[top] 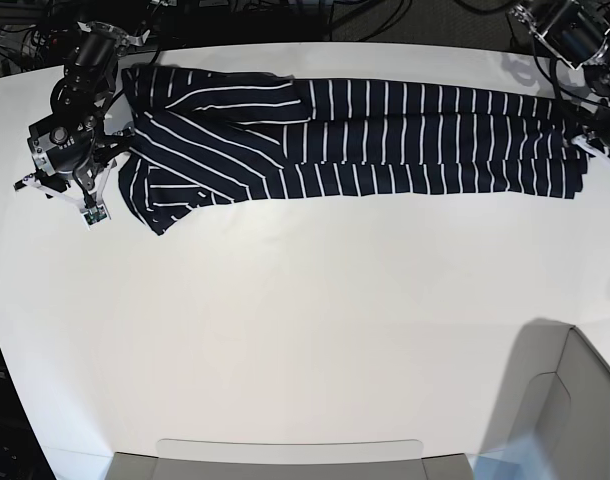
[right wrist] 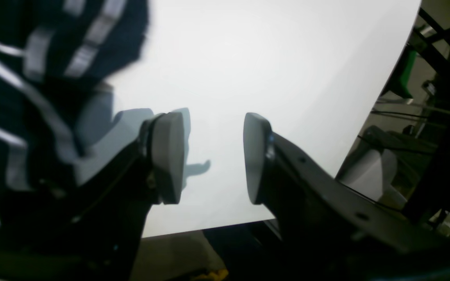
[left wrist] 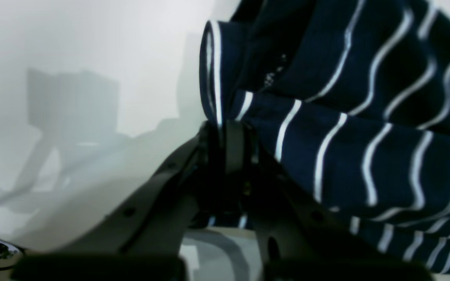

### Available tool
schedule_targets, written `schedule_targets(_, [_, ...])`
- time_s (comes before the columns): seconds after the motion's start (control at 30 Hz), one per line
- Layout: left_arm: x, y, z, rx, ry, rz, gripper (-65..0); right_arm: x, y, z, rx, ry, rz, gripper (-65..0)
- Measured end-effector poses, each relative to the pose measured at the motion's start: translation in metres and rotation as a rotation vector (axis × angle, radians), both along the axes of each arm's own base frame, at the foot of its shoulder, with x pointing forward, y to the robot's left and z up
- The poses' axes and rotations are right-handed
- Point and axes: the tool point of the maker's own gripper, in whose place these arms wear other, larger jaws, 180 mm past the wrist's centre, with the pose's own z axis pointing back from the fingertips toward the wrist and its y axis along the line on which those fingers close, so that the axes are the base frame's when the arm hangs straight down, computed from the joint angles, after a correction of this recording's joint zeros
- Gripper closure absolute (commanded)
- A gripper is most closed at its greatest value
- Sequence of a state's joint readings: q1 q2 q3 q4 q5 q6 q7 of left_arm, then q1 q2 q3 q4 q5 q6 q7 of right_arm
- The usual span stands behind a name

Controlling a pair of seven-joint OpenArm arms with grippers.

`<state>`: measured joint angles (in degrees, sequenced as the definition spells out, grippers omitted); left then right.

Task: Fold the T-shirt properly
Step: 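Grasp the folded strip's end with the left gripper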

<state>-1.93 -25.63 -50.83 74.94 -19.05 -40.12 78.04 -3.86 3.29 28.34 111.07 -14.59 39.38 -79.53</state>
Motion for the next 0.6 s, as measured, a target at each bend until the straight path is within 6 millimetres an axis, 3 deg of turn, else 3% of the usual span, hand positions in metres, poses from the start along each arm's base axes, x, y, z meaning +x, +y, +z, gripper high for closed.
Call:
schedule_targets(0.2, [0.011, 0.012, 0.053, 0.165, -0.072, -0.031, 0.0, 0.0, 0.0, 0.0, 0.001, -0.001, 0.001, -25.3])
schedule_targets(0.27, [0.021, 0.004, 0.068, 0.208, -0.127, -0.045, 0.0, 0.001, 0.001, 0.0, 0.002, -0.001, 0.004, -25.3])
schedule_targets(0.33, [0.025, -0.012, 0.071, 0.218, -0.149, -0.07, 0.0, 0.002, 0.005, -0.001, 0.012, -0.003, 0.005, -25.3])
schedule_targets(0.43, [0.027, -0.051, 0.063, 0.224, -0.12, -0.2, 0.0, 0.001, 0.007, -0.003, 0.019, 0.0, 0.008, -25.3])
schedule_targets(0.6, [0.031, -0.108, 0.07, 0.242, -0.158, -0.329, 0.0, 0.001, 0.006, -0.002, 0.012, 0.002, 0.005, -25.3])
